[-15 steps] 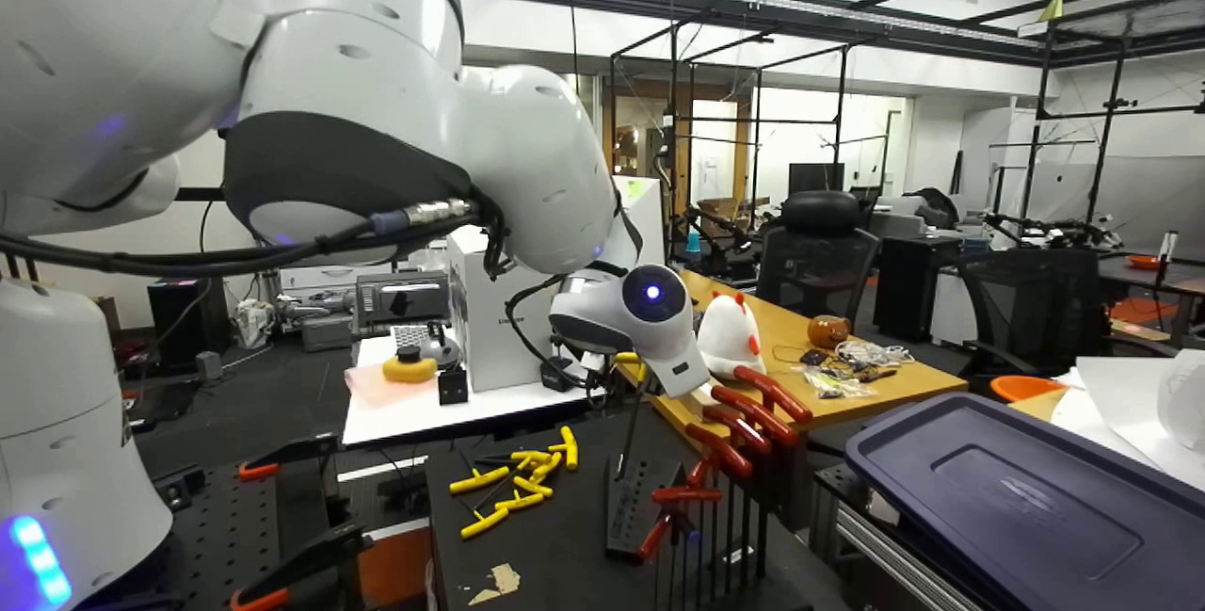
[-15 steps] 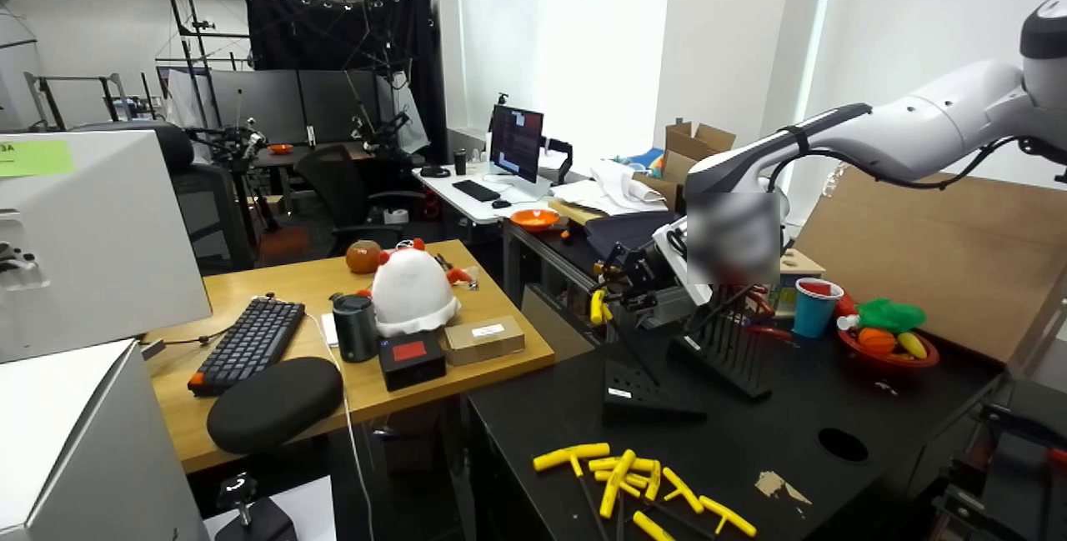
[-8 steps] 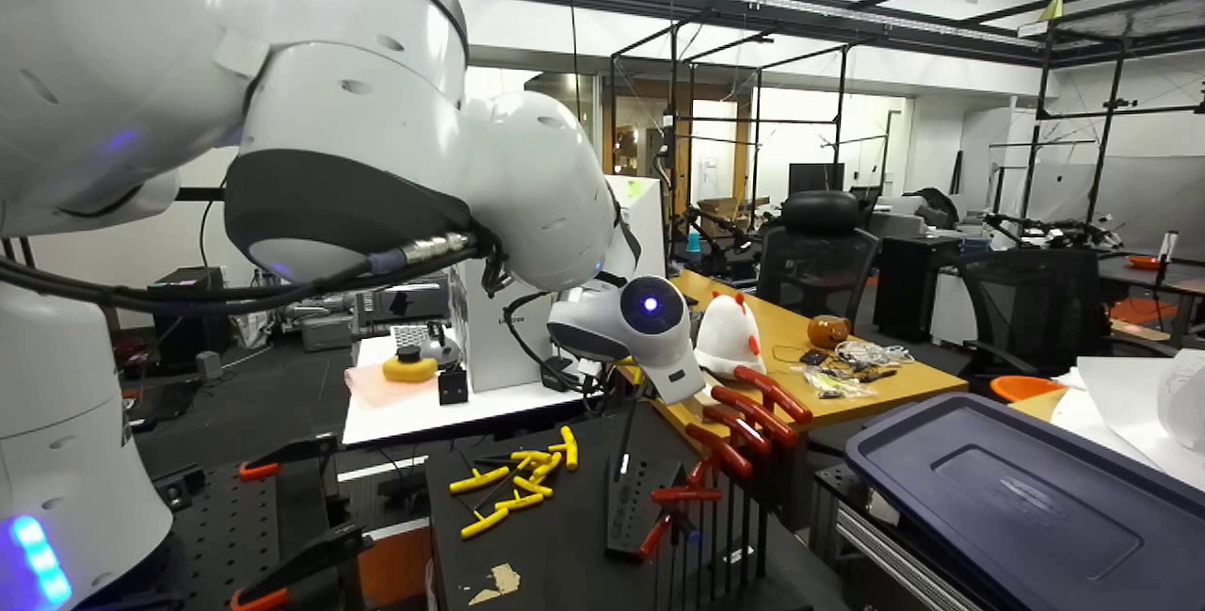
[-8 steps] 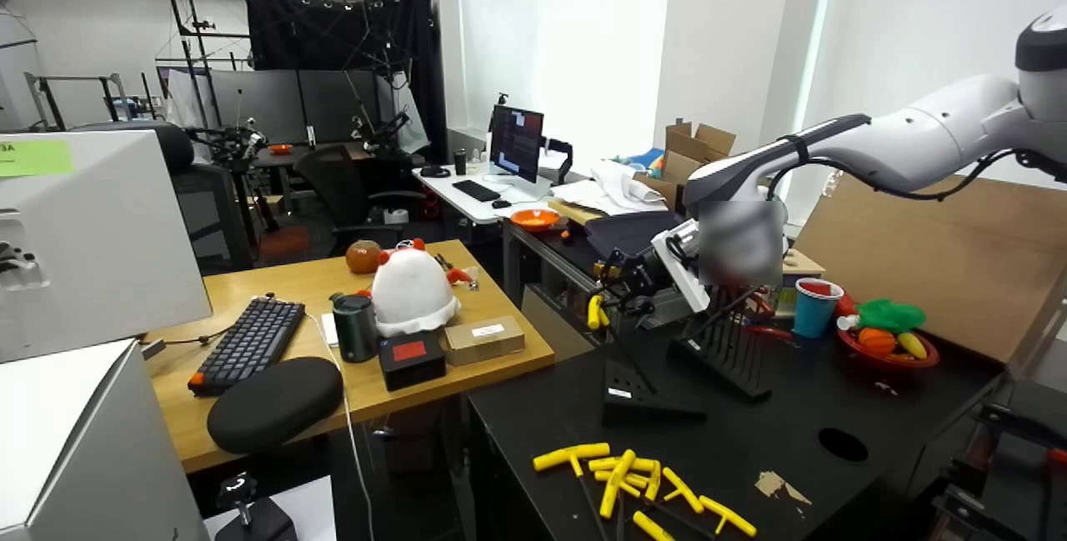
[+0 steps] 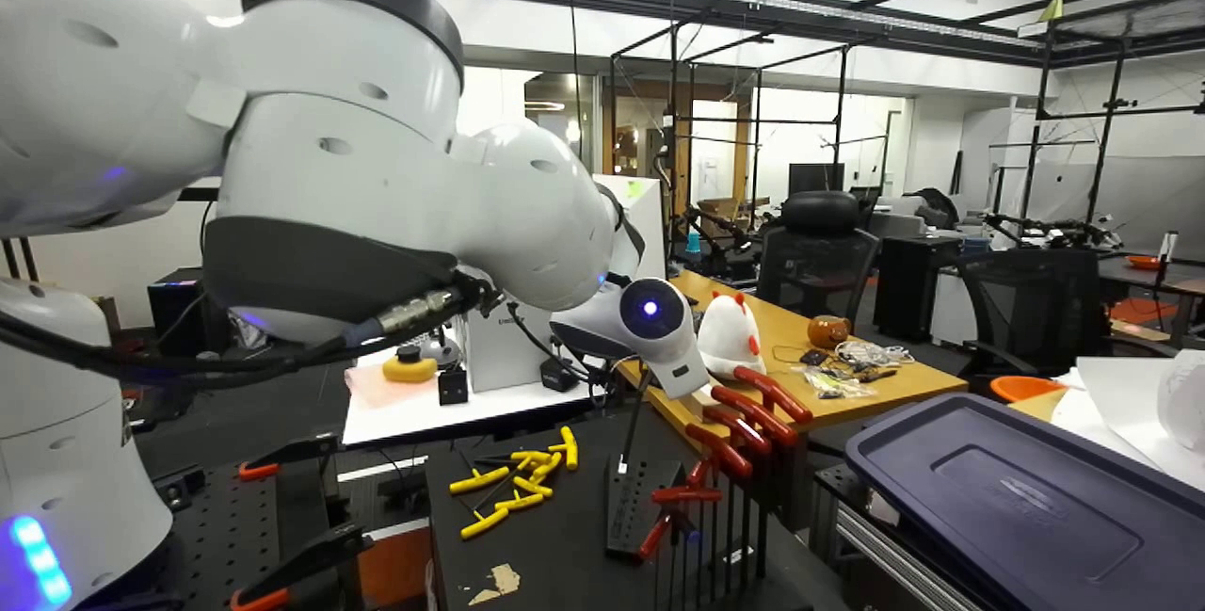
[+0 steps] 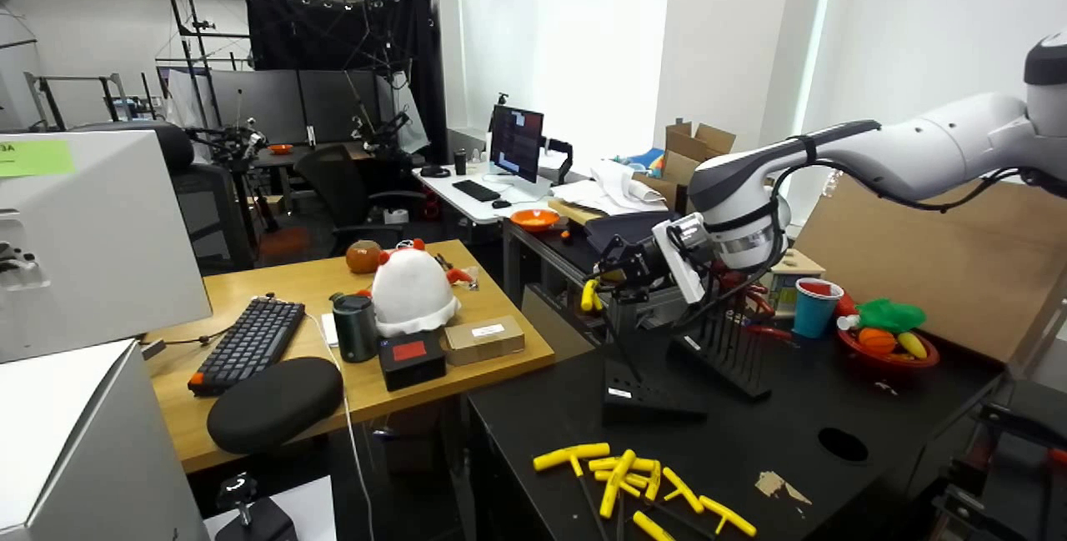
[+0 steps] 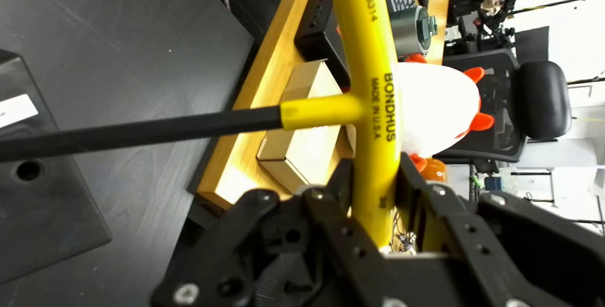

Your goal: Put one of the yellow screwdrivers in the black panel

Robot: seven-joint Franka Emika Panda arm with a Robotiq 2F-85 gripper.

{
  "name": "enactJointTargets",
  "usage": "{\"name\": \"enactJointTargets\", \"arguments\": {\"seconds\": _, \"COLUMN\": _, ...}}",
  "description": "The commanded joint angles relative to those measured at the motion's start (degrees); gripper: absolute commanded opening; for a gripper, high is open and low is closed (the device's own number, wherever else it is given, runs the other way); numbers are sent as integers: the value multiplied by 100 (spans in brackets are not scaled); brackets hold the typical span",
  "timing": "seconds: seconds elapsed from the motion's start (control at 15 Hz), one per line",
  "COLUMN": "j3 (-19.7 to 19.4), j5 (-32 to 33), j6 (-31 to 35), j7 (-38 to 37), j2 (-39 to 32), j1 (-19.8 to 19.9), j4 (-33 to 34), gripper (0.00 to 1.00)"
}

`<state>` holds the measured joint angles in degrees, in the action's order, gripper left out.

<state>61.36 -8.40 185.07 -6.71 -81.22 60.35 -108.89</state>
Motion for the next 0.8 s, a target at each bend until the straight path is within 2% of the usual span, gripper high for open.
{"name": "enactJointTargets", "arguments": {"seconds": 0.0, "j3": 358, "j5": 246, "j6": 179, "j7": 209, "j2": -458, "j1": 270, "j4": -11, "gripper": 6}}
{"name": "enactJointTargets", "arguments": {"seconds": 0.13, "j3": 400, "j5": 372, "j6": 174, "j7": 219, "j2": -601, "j1": 321, "j4": 23, "gripper": 6}}
{"name": "enactJointTargets", "arguments": {"seconds": 0.2, "j3": 429, "j5": 300, "j6": 131, "j7": 52, "j2": -295, "j1": 378, "j4": -140, "gripper": 6}}
{"name": "enactJointTargets", "arguments": {"seconds": 0.73, "j3": 630, "j5": 317, "j6": 85, "j7": 46, "j2": -325, "j1": 501, "j4": -126, "gripper": 6}}
